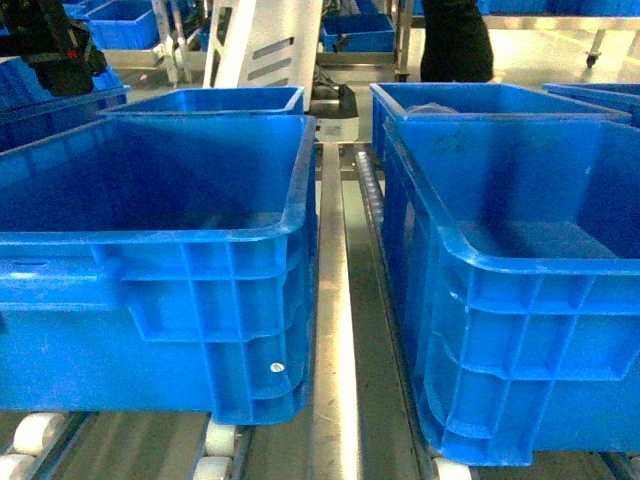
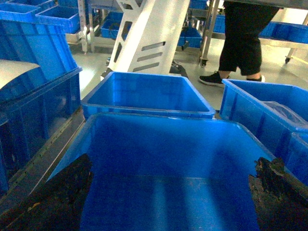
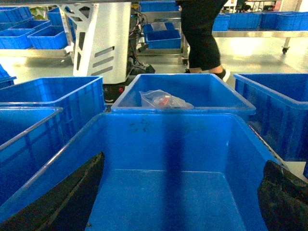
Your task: Sort blue parts and orange caps into right shelf containers
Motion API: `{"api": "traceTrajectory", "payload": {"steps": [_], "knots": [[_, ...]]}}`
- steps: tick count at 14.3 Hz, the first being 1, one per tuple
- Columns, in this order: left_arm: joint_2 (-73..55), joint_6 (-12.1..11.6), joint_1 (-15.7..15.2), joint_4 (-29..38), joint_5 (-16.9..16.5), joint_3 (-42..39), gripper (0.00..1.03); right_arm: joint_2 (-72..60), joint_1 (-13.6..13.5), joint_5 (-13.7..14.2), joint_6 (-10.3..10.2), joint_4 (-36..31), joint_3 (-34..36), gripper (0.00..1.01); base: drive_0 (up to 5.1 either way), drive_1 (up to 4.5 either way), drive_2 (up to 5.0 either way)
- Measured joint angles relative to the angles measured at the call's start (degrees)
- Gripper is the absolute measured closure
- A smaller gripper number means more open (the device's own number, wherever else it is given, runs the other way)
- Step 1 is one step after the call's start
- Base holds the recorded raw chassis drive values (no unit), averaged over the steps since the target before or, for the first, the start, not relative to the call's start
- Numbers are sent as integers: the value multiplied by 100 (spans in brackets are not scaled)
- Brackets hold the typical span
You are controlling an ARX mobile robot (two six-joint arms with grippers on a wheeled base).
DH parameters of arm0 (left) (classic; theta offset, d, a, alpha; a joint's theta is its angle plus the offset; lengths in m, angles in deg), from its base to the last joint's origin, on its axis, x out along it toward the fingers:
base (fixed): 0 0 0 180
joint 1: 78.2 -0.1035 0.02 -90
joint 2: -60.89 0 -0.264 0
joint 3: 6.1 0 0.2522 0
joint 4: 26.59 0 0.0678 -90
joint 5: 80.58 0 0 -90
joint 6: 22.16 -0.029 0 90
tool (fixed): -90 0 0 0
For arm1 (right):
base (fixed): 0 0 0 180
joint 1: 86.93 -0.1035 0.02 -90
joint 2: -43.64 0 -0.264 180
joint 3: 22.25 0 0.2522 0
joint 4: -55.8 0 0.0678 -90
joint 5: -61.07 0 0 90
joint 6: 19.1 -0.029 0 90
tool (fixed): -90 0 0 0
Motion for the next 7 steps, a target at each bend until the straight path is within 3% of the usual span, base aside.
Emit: {"api": "traceTrajectory", "payload": {"steps": [4,6,7], "knots": [[0,-9,0,-7,2,0,5,50,15,35,33,168,0,7,0,0,0],[114,-186,0,72,173,-184,16,315,39,76,87,197,310,21,0,0,0],[789,-343,-164,334,-13,-1150,41,916,39,76,142,85,968,47,0,0,0]]}}
